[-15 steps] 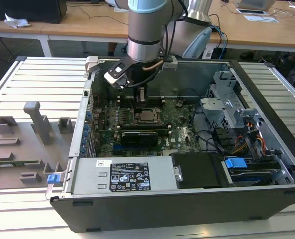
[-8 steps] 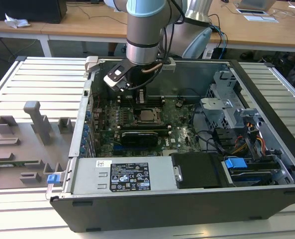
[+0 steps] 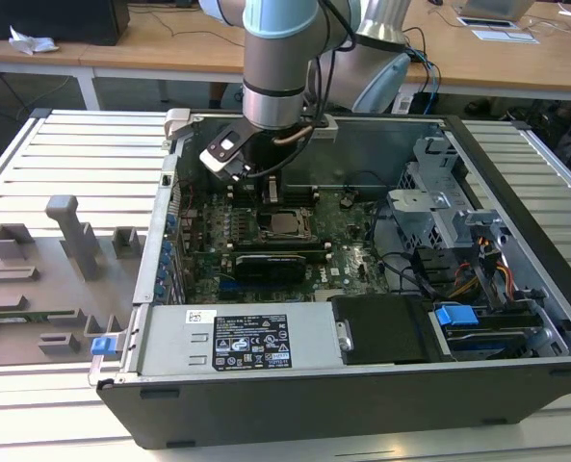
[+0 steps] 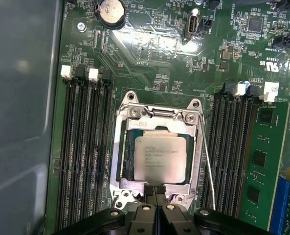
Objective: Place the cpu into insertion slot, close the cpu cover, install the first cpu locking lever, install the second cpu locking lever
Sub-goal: 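Close the cpu cover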
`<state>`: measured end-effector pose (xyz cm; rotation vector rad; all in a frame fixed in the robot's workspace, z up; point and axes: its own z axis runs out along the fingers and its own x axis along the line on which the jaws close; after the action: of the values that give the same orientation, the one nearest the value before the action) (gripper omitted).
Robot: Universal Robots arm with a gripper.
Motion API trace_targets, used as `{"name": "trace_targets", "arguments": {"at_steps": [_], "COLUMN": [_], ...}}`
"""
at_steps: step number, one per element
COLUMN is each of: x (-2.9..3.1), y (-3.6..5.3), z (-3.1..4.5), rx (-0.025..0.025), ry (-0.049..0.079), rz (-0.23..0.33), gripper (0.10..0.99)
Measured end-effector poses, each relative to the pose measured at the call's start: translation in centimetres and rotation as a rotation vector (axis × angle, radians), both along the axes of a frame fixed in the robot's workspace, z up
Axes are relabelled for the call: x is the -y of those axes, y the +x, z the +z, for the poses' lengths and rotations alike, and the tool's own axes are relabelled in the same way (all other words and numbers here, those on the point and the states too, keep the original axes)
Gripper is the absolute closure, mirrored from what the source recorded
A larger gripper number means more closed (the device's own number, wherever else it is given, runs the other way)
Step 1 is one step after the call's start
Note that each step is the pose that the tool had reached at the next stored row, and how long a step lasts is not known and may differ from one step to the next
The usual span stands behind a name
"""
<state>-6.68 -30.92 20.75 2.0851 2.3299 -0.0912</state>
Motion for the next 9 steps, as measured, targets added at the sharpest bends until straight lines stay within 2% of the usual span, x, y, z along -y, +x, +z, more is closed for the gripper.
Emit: {"name": "trace_targets", "arguments": {"at_steps": [7,9], "x": [0.0,-0.01], "y": [-0.01,0.0], "z": [-0.07,0.14], "rx": [0.0001,0.0005], "ry": [0.0,0.001], "rz": [0.04,0.045], "gripper": [0.98,0.98]}}
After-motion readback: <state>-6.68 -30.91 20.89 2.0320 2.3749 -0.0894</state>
